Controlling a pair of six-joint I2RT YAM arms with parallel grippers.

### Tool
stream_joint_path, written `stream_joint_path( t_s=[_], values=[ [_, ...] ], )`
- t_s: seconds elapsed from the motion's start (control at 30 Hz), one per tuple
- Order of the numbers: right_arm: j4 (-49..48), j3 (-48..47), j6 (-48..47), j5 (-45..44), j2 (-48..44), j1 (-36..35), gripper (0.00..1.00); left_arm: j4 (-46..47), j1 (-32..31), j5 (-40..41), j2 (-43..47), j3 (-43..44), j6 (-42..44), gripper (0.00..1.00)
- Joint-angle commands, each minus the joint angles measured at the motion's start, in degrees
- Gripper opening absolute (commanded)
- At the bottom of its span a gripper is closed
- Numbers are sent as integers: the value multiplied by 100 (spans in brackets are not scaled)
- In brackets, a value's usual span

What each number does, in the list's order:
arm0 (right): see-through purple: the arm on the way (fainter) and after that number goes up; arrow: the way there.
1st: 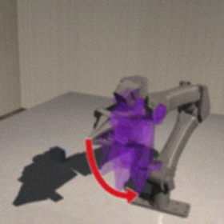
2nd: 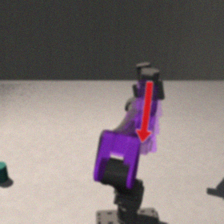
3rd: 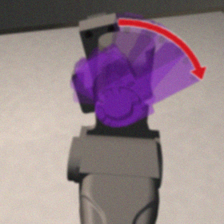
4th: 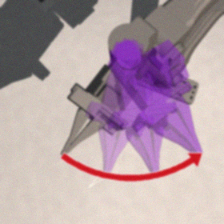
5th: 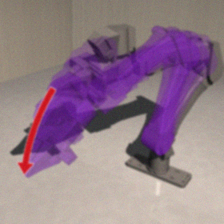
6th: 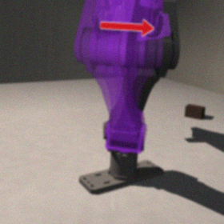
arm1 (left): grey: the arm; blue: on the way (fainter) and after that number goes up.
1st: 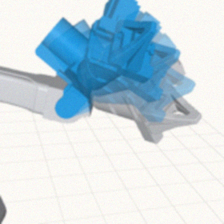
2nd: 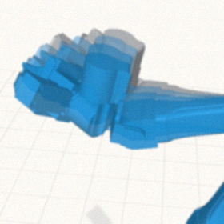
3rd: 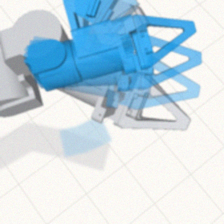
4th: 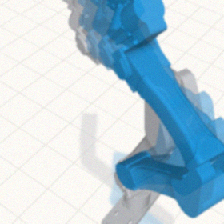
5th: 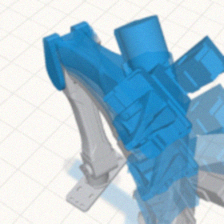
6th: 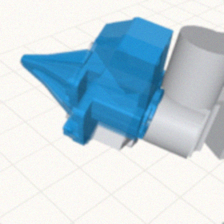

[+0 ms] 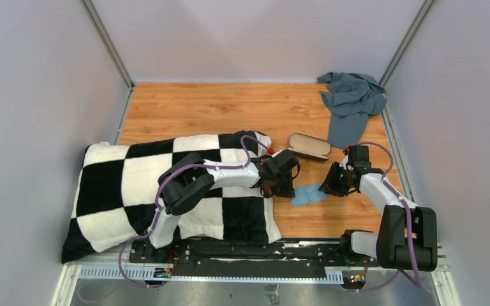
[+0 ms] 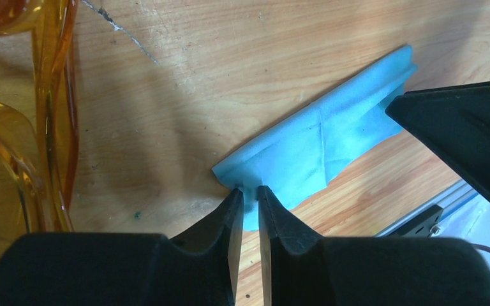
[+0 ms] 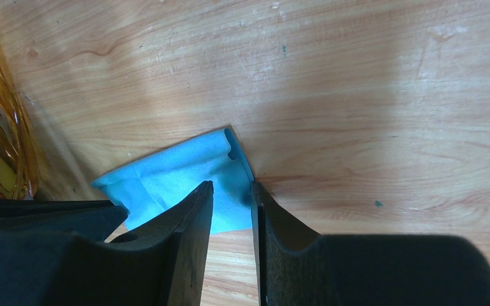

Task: Organize the sunglasses
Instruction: Adjust the glasses cleaning cloth at the center of the board.

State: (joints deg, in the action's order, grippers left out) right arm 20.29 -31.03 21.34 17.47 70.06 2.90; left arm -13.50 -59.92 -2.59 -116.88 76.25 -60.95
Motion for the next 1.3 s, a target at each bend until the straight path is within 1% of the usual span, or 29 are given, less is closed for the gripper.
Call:
stream_joint_path(
  t_s=[0.0,0.1,0.27,0.4,0.57,0.77,0.83,0.93,0.97,1.03,1.07,1.13,1.23,1.27],
  values=[
    [233,105,-110,-86,21,-61,35,-4,-46,80,-256,-64,-77,21],
    [246,114,-121,-86,0,-61,34,27,-45,156,-228,-93,-100,17],
    [255,114,-113,-108,-30,-61,34,-8,-45,325,-77,-159,2,1],
    [264,119,-96,-187,-68,-61,34,-100,-46,376,-22,-131,136,0],
    [247,127,-101,-180,-40,-61,24,-137,-39,510,-22,-72,214,1],
    [264,182,-30,-116,-211,-85,4,-307,59,541,-288,374,548,0],
    [280,243,60,-105,-316,-83,2,-365,132,549,-380,516,692,0],
    [241,403,274,-72,-518,-96,3,-507,246,470,-541,782,962,0],
    [209,473,354,-43,-588,-102,5,-568,260,476,-565,843,1049,0],
    [133,630,514,14,-725,-124,15,-662,262,467,-562,921,1248,0],
    [117,671,580,8,-800,-131,22,-693,262,417,-520,933,1339,3],
    [115,711,664,-32,-968,-134,27,-739,241,390,-359,903,1543,10],
    [186,681,722,-198,-1210,-132,31,-828,181,576,-7,757,1750,26],
    [202,661,722,-260,-1268,-131,32,-847,170,639,104,697,1781,30]
  ],
)
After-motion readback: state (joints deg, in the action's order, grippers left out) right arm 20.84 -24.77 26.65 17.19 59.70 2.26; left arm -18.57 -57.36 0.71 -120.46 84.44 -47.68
